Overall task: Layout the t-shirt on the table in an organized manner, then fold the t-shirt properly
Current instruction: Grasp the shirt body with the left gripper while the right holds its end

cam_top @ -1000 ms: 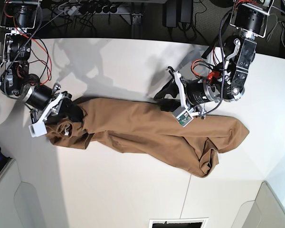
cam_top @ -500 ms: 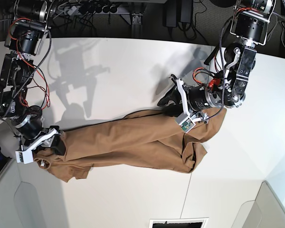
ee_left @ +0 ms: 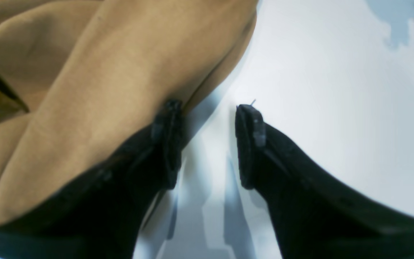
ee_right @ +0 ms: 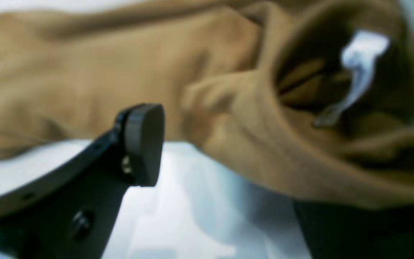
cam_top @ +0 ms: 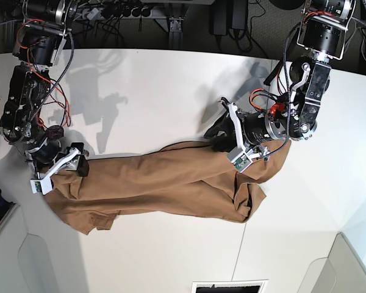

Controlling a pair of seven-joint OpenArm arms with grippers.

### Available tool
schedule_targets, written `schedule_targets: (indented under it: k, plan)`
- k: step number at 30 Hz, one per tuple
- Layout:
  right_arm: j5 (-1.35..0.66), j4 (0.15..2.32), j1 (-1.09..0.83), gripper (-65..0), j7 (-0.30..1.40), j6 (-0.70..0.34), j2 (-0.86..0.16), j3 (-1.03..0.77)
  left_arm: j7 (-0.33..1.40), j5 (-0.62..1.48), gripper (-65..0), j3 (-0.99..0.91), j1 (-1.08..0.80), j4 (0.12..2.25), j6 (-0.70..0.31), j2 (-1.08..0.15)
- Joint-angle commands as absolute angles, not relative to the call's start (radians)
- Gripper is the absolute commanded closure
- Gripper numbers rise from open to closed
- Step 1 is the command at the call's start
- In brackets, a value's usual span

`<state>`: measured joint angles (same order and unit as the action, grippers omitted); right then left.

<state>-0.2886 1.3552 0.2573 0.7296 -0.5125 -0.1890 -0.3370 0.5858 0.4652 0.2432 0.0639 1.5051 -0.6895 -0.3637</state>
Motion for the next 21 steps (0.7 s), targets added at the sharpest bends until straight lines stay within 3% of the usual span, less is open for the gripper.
schedule_targets:
  k: [1,5,12,21]
  plan:
    - [-0.302,1.372,0.272,-39.5,0.698,-0.521,-0.219,-0.337,0.562,0.483,-27.3,0.239,0.084,1.521,-0.698,-0.38]
    - [-0.314,1.372,0.263,-39.5,0.7,-0.569,-0.297,-0.295,0.546,0.49,-27.3,0.239,0.086,1.521,-0.698,-0.399]
    - [-0.309,1.391,0.224,-39.4,0.712,-0.573,-0.447,-0.048,0.541,0.489,-27.3,0.239,0.089,1.521,-0.698,-0.426]
    - [-0.085,1.402,0.256,-39.4,0.527,-0.505,-0.538,0.087,0.527,0.489,-27.3,0.239,0.125,1.521,-0.698,-0.438]
